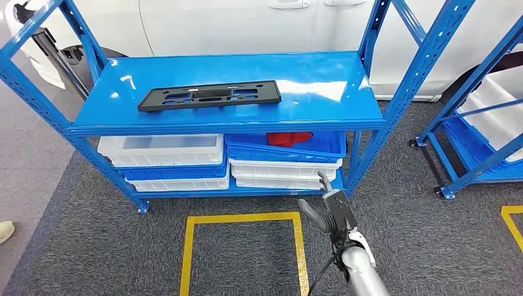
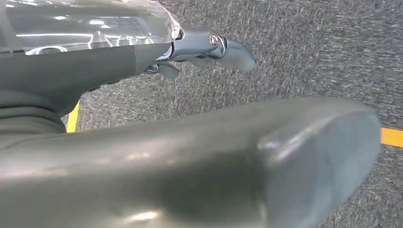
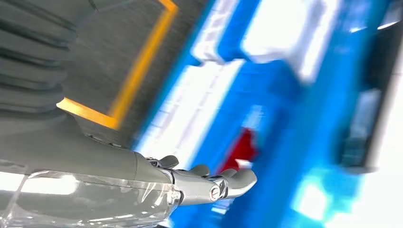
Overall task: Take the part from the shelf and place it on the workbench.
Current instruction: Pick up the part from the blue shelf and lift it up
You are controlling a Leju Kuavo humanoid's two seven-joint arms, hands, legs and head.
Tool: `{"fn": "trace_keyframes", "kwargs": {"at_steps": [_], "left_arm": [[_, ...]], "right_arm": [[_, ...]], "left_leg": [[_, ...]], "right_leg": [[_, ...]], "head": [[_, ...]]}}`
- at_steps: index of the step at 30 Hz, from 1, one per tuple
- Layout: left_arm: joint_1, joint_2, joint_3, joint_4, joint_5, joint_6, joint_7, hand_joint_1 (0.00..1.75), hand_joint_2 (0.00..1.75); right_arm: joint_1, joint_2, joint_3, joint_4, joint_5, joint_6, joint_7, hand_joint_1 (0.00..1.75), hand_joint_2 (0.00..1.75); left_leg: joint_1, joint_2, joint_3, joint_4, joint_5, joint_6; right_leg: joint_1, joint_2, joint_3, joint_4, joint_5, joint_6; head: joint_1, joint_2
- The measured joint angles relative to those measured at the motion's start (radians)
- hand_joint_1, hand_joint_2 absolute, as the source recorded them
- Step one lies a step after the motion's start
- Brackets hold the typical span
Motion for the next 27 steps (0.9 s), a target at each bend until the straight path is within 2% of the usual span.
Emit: {"fn": "trace_keyframes", "kwargs": {"at_steps": [2, 3, 4, 6, 8, 9, 10, 12, 13, 14, 15, 16, 17, 19, 21, 23, 25, 27], "left_arm": [[-0.004, 0.000, 0.010, 0.002, -0.007, 0.000, -0.002, 0.00, 0.00], [-0.008, -0.001, 0.019, 0.004, -0.014, 0.000, -0.004, 0.00, 0.00], [-0.012, -0.001, 0.027, 0.006, -0.020, 0.001, -0.005, 0.00, 0.00], [-0.017, -0.004, 0.043, 0.010, -0.032, 0.001, -0.007, 0.00, 0.00], [-0.019, -0.006, 0.055, 0.012, -0.043, 0.001, -0.007, 0.00, 0.00], [-0.021, -0.007, 0.061, 0.014, -0.048, 0.001, -0.008, 0.00, 0.00], [-0.024, -0.009, 0.066, 0.014, -0.053, 0.001, -0.008, 0.00, 0.00], [-0.029, -0.010, 0.076, 0.015, -0.061, 0.001, -0.008, 0.00, 0.00], [-0.030, -0.011, 0.080, 0.016, -0.065, 0.001, -0.008, 0.00, 0.00], [-0.031, -0.011, 0.085, 0.017, -0.069, 0.001, -0.008, 0.00, 0.00], [-0.031, -0.011, 0.090, 0.018, -0.073, 0.001, -0.008, 0.00, 0.00], [-0.032, -0.012, 0.094, 0.020, -0.076, 0.001, -0.008, 0.00, 0.00], [-0.033, -0.014, 0.097, 0.021, -0.080, 0.001, -0.008, 0.00, 0.00], [-0.038, -0.019, 0.102, 0.024, -0.087, 0.001, -0.008, 0.00, 0.00], [-0.041, -0.022, 0.108, 0.027, -0.093, 0.001, -0.007, 0.00, 0.00], [-0.043, -0.022, 0.116, 0.029, -0.099, 0.001, -0.008, 0.00, 0.00], [-0.045, -0.023, 0.120, 0.030, -0.105, 0.001, -0.008, 0.00, 0.00], [-0.047, -0.023, 0.124, 0.030, -0.112, 0.001, -0.008, 0.00, 0.00]], "right_arm": [[-0.020, 0.003, 0.021, -0.019, 0.009, -0.017, -0.003, 0.00, 1.75], [-0.040, 0.006, 0.043, -0.037, 0.019, -0.033, -0.005, 0.00, 1.31], [-0.060, 0.008, 0.064, -0.052, 0.031, -0.050, -0.005, 0.00, 0.87], [-0.094, 0.011, 0.107, -0.071, 0.061, -0.079, -0.004, 0.00, 0.00], [-0.122, 0.017, 0.151, -0.076, 0.100, -0.103, 0.001, 0.00, 0.00], [-0.136, 0.021, 0.172, -0.075, 0.123, -0.116, 0.005, 0.00, 0.00], [-0.149, 0.025, 0.193, -0.074, 0.146, -0.128, 0.011, 0.00, 0.00], [-0.173, 0.032, 0.229, -0.067, 0.190, -0.153, 0.021, 0.00, 0.00], [-0.183, 0.035, 0.249, -0.060, 0.212, -0.165, 0.027, 0.00, 0.00], [-0.193, 0.037, 0.268, -0.052, 0.235, -0.177, 0.033, 0.00, 0.00], [-0.203, 0.040, 0.289, -0.042, 0.260, -0.188, 0.041, 0.00, 0.00], [-0.214, 0.044, 0.308, -0.032, 0.284, -0.199, 0.048, 0.00, 0.00], [-0.226, 0.048, 0.326, -0.021, 0.307, -0.209, 0.056, 0.00, 0.00], [-0.253, 0.055, 0.358, 0.005, 0.355, -0.229, 0.074, 0.00, 0.00], [-0.276, 0.061, 0.389, 0.036, 0.405, -0.249, 0.099, 0.00, 0.00], [-0.293, 0.066, 0.417, 0.064, 0.454, -0.267, 0.129, 0.00, 0.00], [-0.316, 0.074, 0.448, 0.097, 0.503, -0.286, 0.160, 0.00, 0.00], [-0.340, 0.080, 0.484, 0.139, 0.556, -0.305, 0.193, 0.00, 0.87]], "left_leg": [[0.001, 0.003, 0.033, -0.082, 0.042, 0.002], [-0.001, 0.004, 0.059, -0.146, 0.069, 0.005], [-0.002, 0.005, 0.075, -0.189, 0.084, 0.011], [-0.006, 0.003, 0.079, -0.212, 0.085, 0.026], [-0.004, 0.002, 0.078, -0.215, 0.090, 0.041], [-0.003, 0.002, 0.078, -0.217, 0.092, 0.048], [-0.003, 0.002, 0.078, -0.220, 0.094, 0.055], [-0.006, 0.001, 0.077, -0.220, 0.095, 0.062], [-0.009, 0.001, 0.077, -0.220, 0.094, 0.064], [-0.012, 0.000, 0.077, -0.219, 0.094, 0.066], [-0.015, -0.001, 0.078, -0.219, 0.093, 0.067], [-0.018, -0.002, 0.080, -0.218, 0.092, 0.068], [-0.021, -0.004, 0.082, -0.218, 0.092, 0.068], [-0.026, -0.005, 0.081, -0.217, 0.090, 0.065], [-0.025, -0.005, 0.076, -0.218, 0.091, 0.056], [-0.025, -0.004, 0.077, -0.219, 0.089, 0.046], [-0.024, -0.002, 0.060, -0.177, 0.061, 0.034], [-0.015, -0.001, 0.004, -0.060, 0.004, 0.021]], "right_leg": [[0.000, 0.000, 0.002, 0.002, -0.002, 0.004], [0.002, 0.000, 0.002, 0.004, -0.004, 0.009], [0.004, 0.000, 0.000, 0.005, -0.005, 0.015], [0.008, -0.001, -0.003, 0.003, -0.002, 0.026], [0.007, -0.002, -0.005, 0.006, -0.006, 0.037], [0.006, -0.002, -0.014, 0.025, -0.020, 0.040], [0.005, -0.001, -0.032, 0.065, -0.044, 0.042], [0.006, 0.000, -0.094, 0.196, -0.105, 0.042], [0.007, 0.000, -0.125, 0.257, -0.124, 0.041], [0.009, 0.001, -0.144, 0.289, -0.126, 0.039], [0.010, 0.001, -0.145, 0.285, -0.109, 0.035], [0.013, 0.001, -0.126, 0.238, -0.076, 0.028], [0.017, 0.002, -0.094, 0.168, -0.036, 0.017], [0.026, 0.001, -0.041, 0.048, 0.010, -0.002], [0.032, 0.001, -0.028, 0.010, 0.013, -0.008], [0.028, 0.001, -0.024, -0.007, 0.020, -0.009], [0.019, 0.000, -0.014, -0.023, 0.027, -0.013], [0.017, -0.002, -0.010, -0.028, 0.029, -0.015]], "head": [[0.000, 0.000], [0.000, 0.000], [0.000, 0.000], [0.000, 0.000], [0.000, 0.000], [0.000, 0.000], [0.000, 0.000], [0.000, 0.000], [0.000, 0.000], [0.000, 0.000], [0.000, 0.000], [0.000, 0.000], [0.000, 0.000], [0.000, 0.000], [0.000, 0.000], [0.000, 0.000], [0.000, 0.000], [0.000, 0.000]]}}
